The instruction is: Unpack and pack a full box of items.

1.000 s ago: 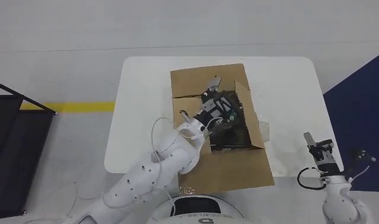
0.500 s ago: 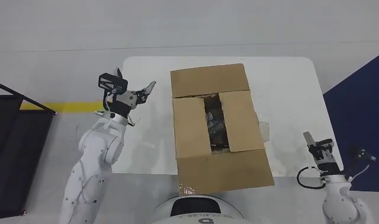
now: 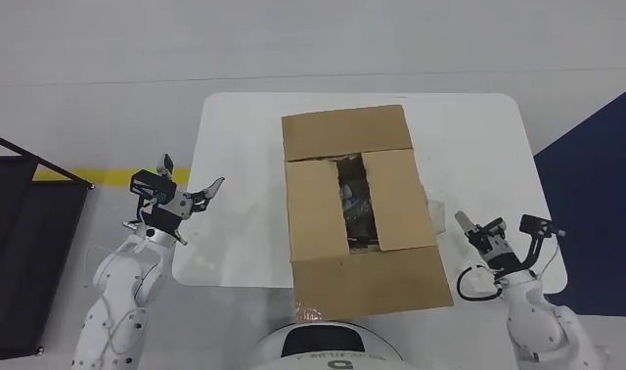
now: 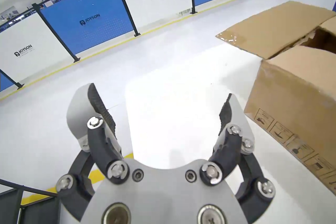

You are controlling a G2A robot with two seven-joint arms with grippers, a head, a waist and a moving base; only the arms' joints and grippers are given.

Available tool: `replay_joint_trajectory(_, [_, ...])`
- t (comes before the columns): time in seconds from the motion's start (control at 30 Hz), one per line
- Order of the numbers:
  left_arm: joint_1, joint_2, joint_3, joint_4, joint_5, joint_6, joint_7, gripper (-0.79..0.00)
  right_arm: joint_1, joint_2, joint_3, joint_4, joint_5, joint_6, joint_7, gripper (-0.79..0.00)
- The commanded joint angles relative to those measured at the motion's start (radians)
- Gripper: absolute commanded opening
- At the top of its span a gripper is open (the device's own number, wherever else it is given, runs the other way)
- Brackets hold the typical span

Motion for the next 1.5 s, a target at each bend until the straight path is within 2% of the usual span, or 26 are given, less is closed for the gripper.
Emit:
replay_joint_trajectory(0.0, [0.0, 0.0, 0.0, -0.001, -0.001, 0.001, -0.001, 0.0, -0.002, 0.0, 0.003, -0.001, 0.004, -0.005, 0.007, 0.0])
replay_joint_trajectory(0.2, [0.0, 0.0, 0.0, -0.001, -0.001, 0.001, -0.001, 0.0, 0.0, 0.0, 0.001, -0.001, 0.005, -0.006, 0.011, 0.0])
replay_joint_trajectory(0.43, [0.0, 0.0, 0.0, -0.001, -0.001, 0.001, -0.001, 0.0, 0.053, 0.002, -0.053, -0.084, -0.012, -0.001, 0.121, 0.0])
replay_joint_trajectory(0.67, [0.0, 0.0, 0.0, -0.001, -0.001, 0.001, -0.001, 0.0, 0.105, 0.008, -0.08, -0.18, -0.063, 0.11, 0.297, 0.0])
replay_joint_trajectory(1.0, [0.0, 0.0, 0.0, -0.001, -0.001, 0.001, -0.001, 0.0, 0.041, 0.009, -0.111, -0.41, -0.182, 0.2, 0.353, 0.0])
replay_joint_trajectory(1.2, [0.0, 0.0, 0.0, -0.001, -0.001, 0.001, -0.001, 0.0, 0.017, 0.009, -0.089, -0.406, -0.133, 0.203, 0.373, 0.0])
replay_joint_trajectory(1.47, [0.0, 0.0, 0.0, -0.001, -0.001, 0.001, -0.001, 0.0, 0.089, 0.016, -0.098, -0.339, 0.063, 0.113, 0.521, 0.0])
